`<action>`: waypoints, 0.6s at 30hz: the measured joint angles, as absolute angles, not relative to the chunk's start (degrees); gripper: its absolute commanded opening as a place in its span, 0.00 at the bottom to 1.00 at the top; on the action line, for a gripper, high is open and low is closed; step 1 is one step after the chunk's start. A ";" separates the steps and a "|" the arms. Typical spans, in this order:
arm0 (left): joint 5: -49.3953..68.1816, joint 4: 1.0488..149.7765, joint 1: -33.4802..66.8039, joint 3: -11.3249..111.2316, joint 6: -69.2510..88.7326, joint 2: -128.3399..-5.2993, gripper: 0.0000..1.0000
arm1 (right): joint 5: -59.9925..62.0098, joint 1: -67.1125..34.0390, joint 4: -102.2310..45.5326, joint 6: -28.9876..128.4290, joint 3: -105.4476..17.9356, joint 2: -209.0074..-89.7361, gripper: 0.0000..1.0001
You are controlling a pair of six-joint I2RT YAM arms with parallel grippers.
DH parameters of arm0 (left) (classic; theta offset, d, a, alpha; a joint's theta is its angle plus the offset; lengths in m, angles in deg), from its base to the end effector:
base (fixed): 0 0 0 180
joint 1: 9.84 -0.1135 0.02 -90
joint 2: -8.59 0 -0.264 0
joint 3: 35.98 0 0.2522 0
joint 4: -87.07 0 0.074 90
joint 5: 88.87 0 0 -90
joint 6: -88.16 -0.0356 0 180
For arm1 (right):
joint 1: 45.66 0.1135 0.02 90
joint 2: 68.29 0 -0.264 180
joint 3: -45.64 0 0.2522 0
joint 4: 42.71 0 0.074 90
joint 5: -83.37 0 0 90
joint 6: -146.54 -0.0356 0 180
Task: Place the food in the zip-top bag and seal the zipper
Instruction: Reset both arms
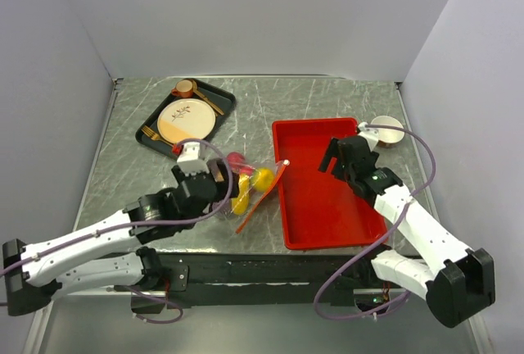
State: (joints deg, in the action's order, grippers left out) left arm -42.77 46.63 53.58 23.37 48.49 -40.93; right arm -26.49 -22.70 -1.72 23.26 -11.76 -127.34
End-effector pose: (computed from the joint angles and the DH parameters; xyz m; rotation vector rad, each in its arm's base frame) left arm 0.1039 -0.1525 0.3066 -0.2206 1.9672 -0.4965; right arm 0.2030 0.0729 0.2598 0.3757 2.2329 0.1181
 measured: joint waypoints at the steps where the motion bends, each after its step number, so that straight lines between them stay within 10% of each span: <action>1: -40.56 47.29 50.80 24.13 46.96 -42.00 0.99 | -26.25 -23.60 -1.59 23.39 -11.52 -126.73 1.00; 10: -21.96 53.56 14.74 29.57 35.13 -45.65 0.99 | -22.40 -29.46 -0.61 23.39 -10.82 -123.64 1.00; 18: -18.29 53.52 8.95 33.16 30.83 -54.31 0.99 | -21.68 -30.18 -0.32 23.41 -11.08 -126.77 1.00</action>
